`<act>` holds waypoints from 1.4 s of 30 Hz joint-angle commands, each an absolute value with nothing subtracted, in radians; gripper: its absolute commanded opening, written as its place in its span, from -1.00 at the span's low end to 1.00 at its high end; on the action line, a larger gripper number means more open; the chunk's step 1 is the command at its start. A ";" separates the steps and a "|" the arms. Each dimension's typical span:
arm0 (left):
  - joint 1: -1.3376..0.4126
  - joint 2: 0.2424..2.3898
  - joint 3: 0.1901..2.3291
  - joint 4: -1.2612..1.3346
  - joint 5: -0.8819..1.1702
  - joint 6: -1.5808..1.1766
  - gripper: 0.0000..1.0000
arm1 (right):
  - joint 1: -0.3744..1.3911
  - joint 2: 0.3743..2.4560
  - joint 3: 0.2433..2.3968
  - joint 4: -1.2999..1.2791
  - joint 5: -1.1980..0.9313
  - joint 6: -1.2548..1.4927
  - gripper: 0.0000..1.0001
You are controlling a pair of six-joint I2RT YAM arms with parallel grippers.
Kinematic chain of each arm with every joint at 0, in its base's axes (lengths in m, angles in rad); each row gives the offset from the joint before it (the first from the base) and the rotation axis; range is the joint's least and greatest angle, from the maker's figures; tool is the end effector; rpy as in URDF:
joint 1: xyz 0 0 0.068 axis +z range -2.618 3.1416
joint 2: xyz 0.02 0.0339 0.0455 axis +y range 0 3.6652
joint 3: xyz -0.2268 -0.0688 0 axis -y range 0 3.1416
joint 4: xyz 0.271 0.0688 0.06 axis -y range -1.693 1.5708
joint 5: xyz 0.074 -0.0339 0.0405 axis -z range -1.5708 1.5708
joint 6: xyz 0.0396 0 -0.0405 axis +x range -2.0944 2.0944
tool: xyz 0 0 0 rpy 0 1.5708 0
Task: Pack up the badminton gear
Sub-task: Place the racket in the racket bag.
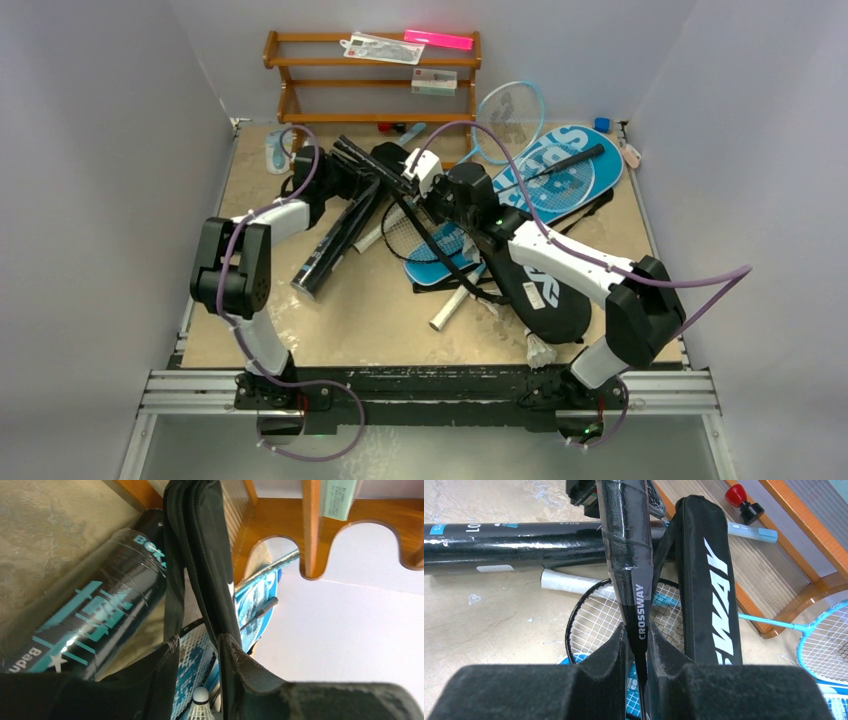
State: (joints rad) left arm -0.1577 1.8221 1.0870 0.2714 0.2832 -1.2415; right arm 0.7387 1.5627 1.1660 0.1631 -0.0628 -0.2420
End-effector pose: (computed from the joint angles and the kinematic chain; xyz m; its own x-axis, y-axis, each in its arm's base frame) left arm 0.4109 -0.0766 0.1458 -0.5191 -0.8374 -0.1710 -0.2894 0.3604 -0.8868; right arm 0.2954 0.2723 0.2646 0.0057 -0.3183 -0.9480 -0.7373 0.6391 -0.2190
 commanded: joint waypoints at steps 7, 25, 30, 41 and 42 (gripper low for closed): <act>-0.164 1.788 1.042 0.414 0.347 -1.313 -0.39 | 0.732 1.504 1.175 0.215 -0.063 -0.216 -0.84; -0.207 1.917 1.089 0.494 0.377 -1.379 -0.40 | 0.730 1.505 1.176 0.218 -0.072 -0.218 -0.84; -0.214 1.940 1.102 0.516 0.384 -1.384 -0.39 | 0.731 1.505 1.177 0.219 -0.081 -0.216 -0.84; -0.226 1.997 1.133 0.547 0.400 -1.409 -0.37 | 0.730 1.508 1.176 0.219 -0.085 -0.215 -0.84; -0.227 2.002 1.136 0.552 0.403 -1.410 -0.36 | 0.731 1.508 1.178 0.219 -0.086 -0.215 -0.84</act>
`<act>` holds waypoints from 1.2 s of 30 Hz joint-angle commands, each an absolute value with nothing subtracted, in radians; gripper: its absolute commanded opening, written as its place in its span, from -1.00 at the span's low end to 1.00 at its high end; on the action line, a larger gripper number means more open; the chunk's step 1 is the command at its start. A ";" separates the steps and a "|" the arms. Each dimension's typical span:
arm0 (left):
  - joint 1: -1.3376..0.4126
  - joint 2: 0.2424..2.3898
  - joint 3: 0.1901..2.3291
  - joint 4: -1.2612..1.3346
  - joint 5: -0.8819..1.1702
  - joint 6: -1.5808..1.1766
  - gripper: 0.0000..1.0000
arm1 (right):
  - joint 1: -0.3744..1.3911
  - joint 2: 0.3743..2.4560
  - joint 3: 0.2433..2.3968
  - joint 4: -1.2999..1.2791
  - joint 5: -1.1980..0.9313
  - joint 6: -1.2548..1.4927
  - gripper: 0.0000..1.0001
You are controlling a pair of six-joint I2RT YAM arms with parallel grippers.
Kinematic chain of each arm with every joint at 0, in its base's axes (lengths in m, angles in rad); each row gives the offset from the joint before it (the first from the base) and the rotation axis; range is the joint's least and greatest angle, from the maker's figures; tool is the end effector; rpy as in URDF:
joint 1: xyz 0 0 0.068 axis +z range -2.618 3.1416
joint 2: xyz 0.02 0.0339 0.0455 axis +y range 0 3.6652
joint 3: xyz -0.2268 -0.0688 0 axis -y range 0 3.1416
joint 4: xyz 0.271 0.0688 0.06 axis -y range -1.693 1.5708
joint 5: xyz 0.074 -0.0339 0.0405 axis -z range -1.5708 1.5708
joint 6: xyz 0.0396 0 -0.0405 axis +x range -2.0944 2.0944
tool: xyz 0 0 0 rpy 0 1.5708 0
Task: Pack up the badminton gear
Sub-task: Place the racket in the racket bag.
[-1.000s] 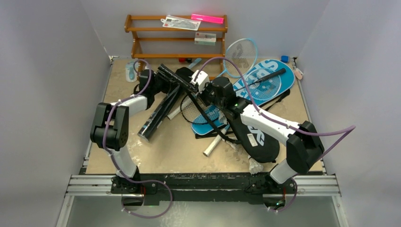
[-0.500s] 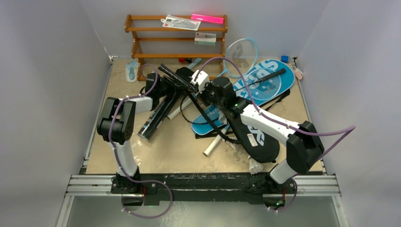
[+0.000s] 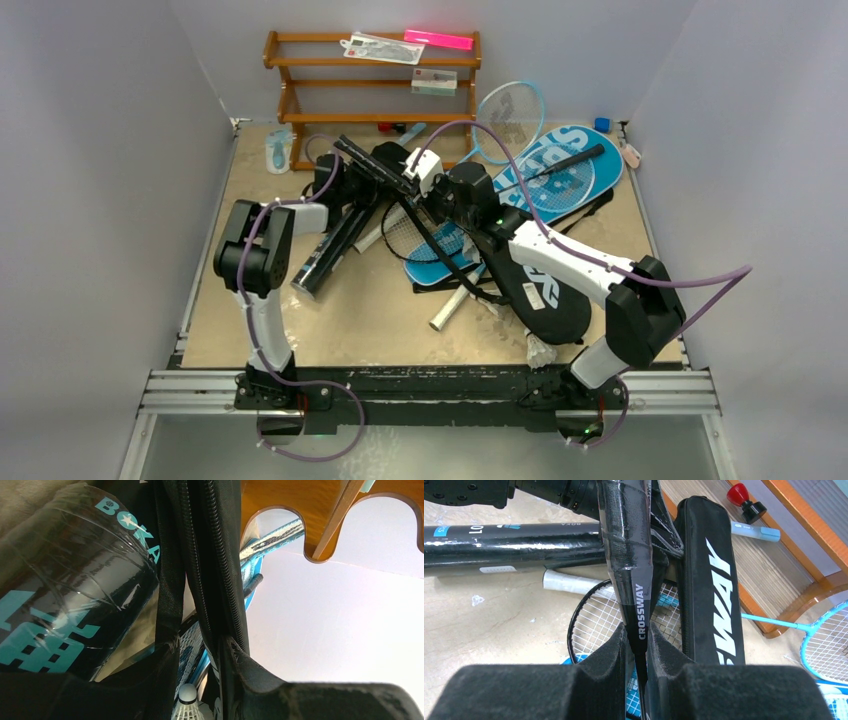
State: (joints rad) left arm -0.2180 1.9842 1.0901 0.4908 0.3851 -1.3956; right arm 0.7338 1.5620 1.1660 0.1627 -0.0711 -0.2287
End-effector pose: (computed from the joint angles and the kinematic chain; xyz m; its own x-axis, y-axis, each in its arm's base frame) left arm 0.4160 -0.1074 0.1040 -0.5963 -0.8026 -0.0151 -0.2836 0.2283 -0.9314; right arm 0.2964 0.2710 0.2649 -0.0041 -0.3082 -0.9513 -0.7395 0.6413 -0.2046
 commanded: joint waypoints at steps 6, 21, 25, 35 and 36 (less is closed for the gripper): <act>-0.236 2.026 1.151 0.585 0.415 -1.416 -0.33 | 0.730 1.511 1.177 0.220 -0.090 -0.215 -0.85; -0.243 2.023 1.248 0.454 0.340 -1.327 -1.00 | 0.722 1.518 1.187 0.187 -0.068 -0.212 -0.85; -0.236 1.931 1.252 0.349 0.285 -1.253 -1.00 | 0.715 1.543 1.183 0.199 -0.069 -0.186 -0.85; -0.238 1.803 1.112 0.494 0.309 -1.296 -1.00 | 0.703 1.648 1.269 0.122 -0.065 -0.134 -0.87; -0.239 1.789 1.105 0.498 0.308 -1.296 -1.00 | 0.700 1.659 1.283 0.107 -0.064 -0.127 -0.87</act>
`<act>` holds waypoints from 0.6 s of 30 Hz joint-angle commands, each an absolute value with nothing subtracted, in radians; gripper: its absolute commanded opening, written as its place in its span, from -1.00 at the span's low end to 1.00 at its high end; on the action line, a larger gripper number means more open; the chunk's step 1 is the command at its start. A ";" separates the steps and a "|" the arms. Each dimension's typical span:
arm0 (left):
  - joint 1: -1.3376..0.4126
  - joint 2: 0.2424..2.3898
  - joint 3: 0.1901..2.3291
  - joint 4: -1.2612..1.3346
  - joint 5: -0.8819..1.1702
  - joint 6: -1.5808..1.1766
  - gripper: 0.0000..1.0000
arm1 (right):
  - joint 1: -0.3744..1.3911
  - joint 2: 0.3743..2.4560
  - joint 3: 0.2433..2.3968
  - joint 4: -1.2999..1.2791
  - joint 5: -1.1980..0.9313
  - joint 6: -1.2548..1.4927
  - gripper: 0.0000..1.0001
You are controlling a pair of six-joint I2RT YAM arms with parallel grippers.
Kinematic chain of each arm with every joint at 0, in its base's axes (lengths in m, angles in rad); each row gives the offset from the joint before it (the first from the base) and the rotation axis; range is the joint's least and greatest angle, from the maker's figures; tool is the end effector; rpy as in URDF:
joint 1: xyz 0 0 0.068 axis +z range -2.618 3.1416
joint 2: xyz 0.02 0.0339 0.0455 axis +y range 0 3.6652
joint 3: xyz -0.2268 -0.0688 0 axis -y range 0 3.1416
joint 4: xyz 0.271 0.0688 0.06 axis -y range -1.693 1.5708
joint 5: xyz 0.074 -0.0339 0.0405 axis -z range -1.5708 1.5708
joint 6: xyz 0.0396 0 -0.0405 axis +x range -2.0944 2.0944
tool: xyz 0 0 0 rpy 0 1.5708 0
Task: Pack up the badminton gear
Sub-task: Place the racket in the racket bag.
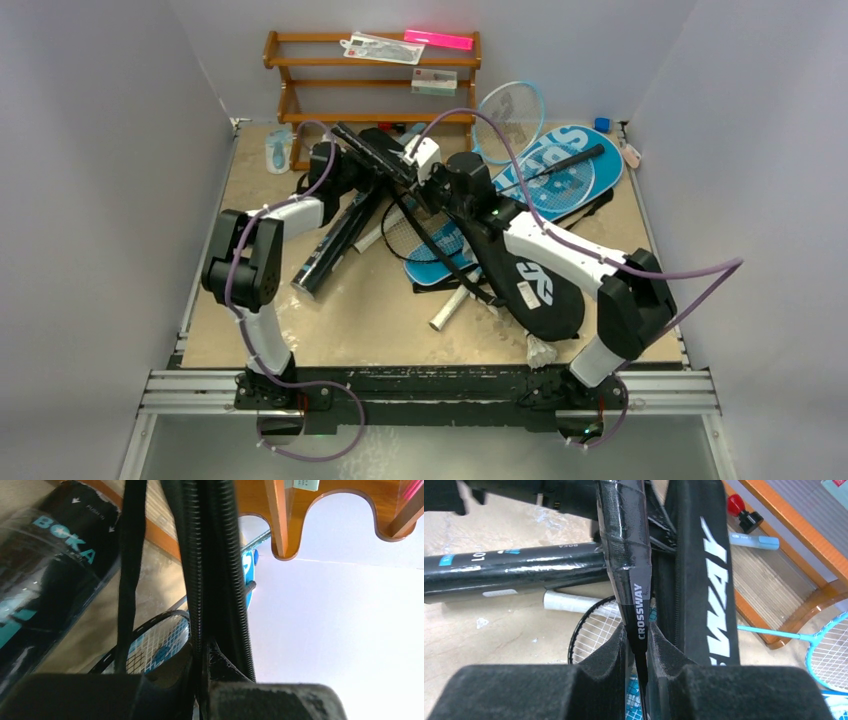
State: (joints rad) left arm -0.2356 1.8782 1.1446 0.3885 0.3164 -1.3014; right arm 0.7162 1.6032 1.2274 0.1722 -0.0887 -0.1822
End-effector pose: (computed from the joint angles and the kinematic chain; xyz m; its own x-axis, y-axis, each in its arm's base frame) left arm 0.4202 -0.1136 0.1550 -0.5758 -0.8039 -0.1490 -0.1823 0.3039 -0.9351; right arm 0.3089 0.2735 0.2736 -0.0196 -0.2564 -0.9664 -0.7351 0.6588 -0.1598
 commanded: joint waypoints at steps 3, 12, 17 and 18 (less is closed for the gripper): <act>-0.239 1.752 1.085 0.526 0.309 -1.292 -1.00 | 0.687 1.689 1.312 0.071 -0.042 -0.092 -0.89; -0.239 1.678 1.067 0.516 0.289 -1.253 -1.00 | 0.660 1.699 1.346 0.028 -0.070 -0.063 -0.89; -0.240 1.646 1.094 0.469 0.284 -1.193 -1.00 | 0.660 1.728 1.398 -0.060 0.011 -0.095 -0.88; -0.241 1.638 1.097 0.455 0.278 -1.182 -1.00 | 0.660 1.736 1.413 -0.082 0.038 -0.096 -0.88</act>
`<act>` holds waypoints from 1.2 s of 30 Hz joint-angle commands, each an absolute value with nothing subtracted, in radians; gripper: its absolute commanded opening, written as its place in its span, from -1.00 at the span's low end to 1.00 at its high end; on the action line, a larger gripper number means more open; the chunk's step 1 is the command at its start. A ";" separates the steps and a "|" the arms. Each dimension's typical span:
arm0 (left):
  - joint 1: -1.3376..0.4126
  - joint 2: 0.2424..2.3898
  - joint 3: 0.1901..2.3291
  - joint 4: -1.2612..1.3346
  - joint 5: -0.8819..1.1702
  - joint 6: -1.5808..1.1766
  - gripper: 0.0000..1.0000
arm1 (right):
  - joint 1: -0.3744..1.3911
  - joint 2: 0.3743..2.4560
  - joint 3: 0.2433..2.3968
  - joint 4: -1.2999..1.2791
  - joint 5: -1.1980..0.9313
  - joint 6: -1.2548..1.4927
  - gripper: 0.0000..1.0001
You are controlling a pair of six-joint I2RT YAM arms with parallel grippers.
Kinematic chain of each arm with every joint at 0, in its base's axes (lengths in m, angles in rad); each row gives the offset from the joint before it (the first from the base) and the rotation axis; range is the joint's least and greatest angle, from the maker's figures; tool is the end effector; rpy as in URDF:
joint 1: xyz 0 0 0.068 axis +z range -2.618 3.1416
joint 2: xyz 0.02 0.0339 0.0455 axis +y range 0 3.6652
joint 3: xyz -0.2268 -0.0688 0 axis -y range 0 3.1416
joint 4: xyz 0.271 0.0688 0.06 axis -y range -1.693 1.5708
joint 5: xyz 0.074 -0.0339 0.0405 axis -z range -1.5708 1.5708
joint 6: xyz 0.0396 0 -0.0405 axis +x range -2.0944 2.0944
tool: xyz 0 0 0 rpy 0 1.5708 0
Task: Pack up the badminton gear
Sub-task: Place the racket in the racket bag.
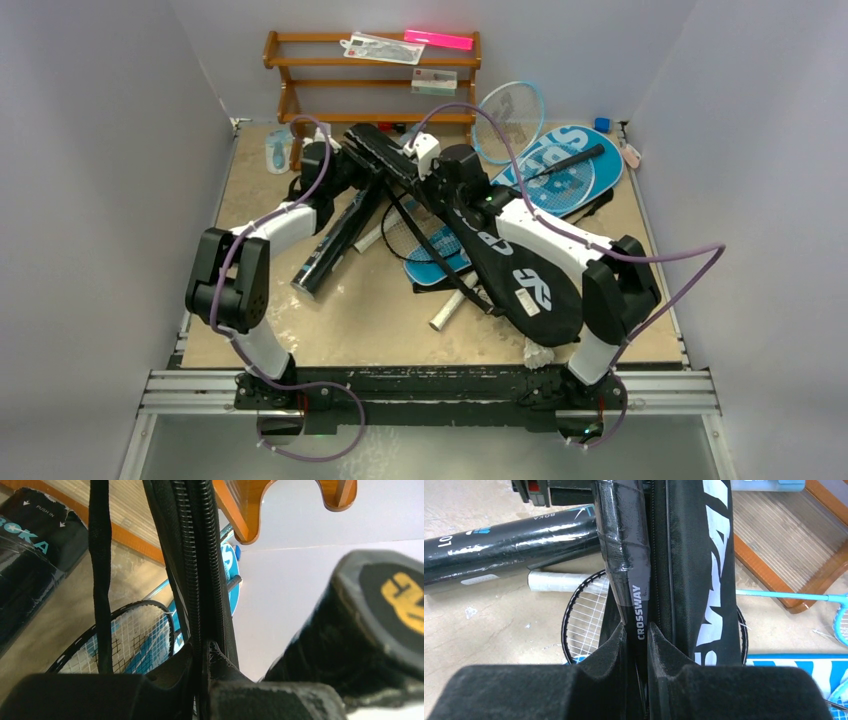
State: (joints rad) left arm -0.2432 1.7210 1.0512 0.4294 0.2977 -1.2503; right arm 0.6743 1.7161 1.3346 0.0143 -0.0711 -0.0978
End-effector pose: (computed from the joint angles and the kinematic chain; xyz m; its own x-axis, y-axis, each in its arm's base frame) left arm 0.3973 -0.1106 0.1899 -0.5537 -0.7975 -0.2397 -0.0597 0.3251 -0.9438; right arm 0.3362 0.2723 0.2520 -0.2132 -0.2951 -0.9314 -0.6987 0.7124 -0.0658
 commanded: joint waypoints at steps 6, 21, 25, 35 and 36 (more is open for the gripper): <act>-0.245 1.606 1.124 0.361 0.227 -1.116 -1.00 | 0.658 1.769 1.472 -0.163 0.145 -0.108 -0.74; -0.252 1.603 1.241 0.184 0.175 -0.974 -1.00 | 0.658 1.805 1.583 -0.269 0.293 -0.206 0.03; -0.252 1.612 1.283 0.135 0.176 -0.949 -1.00 | 0.659 1.796 1.591 -0.268 0.320 -0.211 0.40; -0.252 1.646 1.417 -0.043 0.174 -0.848 -1.00 | 0.642 1.766 1.634 -0.238 0.325 -0.248 0.56; -0.252 1.650 1.429 -0.064 0.173 -0.838 -1.00 | 0.638 1.755 1.627 -0.229 0.314 -0.247 0.54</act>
State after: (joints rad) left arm -0.2581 1.6604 1.3319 -0.0078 0.1951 -0.9165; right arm 0.6643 1.7950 1.5913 -0.2409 0.2684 -0.2165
